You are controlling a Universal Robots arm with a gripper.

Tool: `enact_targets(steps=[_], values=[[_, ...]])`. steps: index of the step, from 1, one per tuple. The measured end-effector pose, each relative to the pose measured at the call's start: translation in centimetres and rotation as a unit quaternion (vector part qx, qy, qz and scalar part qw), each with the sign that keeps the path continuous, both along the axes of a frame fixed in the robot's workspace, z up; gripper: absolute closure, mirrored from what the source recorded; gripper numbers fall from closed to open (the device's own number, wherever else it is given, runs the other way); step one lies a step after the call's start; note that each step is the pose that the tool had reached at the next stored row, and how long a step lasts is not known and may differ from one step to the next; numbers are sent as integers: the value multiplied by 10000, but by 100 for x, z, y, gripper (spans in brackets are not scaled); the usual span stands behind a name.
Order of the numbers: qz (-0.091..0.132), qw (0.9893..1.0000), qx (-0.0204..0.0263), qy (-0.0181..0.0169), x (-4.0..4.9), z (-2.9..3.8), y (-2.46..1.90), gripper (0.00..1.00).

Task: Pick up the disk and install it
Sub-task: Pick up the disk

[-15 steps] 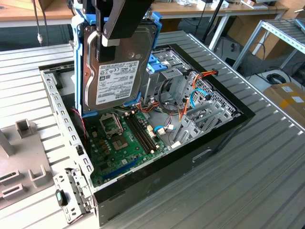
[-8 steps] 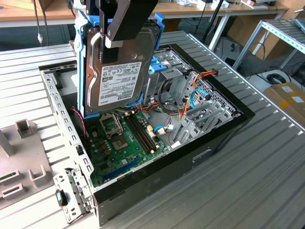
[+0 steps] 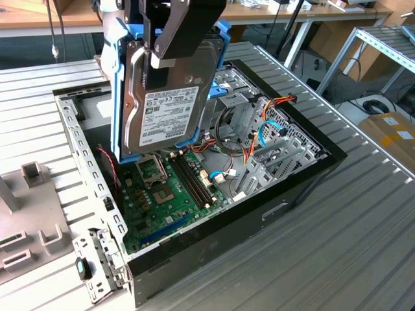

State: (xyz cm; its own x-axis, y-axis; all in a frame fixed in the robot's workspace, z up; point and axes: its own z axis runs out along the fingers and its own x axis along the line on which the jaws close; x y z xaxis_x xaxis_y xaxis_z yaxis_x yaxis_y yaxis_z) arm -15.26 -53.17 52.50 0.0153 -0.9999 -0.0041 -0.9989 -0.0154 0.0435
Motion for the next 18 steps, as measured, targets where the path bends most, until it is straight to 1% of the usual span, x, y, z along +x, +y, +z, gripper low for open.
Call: enact_targets(steps=[8,18], values=[[0,10000,0,0,38,-1,-56,63],[0,10000,0,0,58,-2,-111,63]])
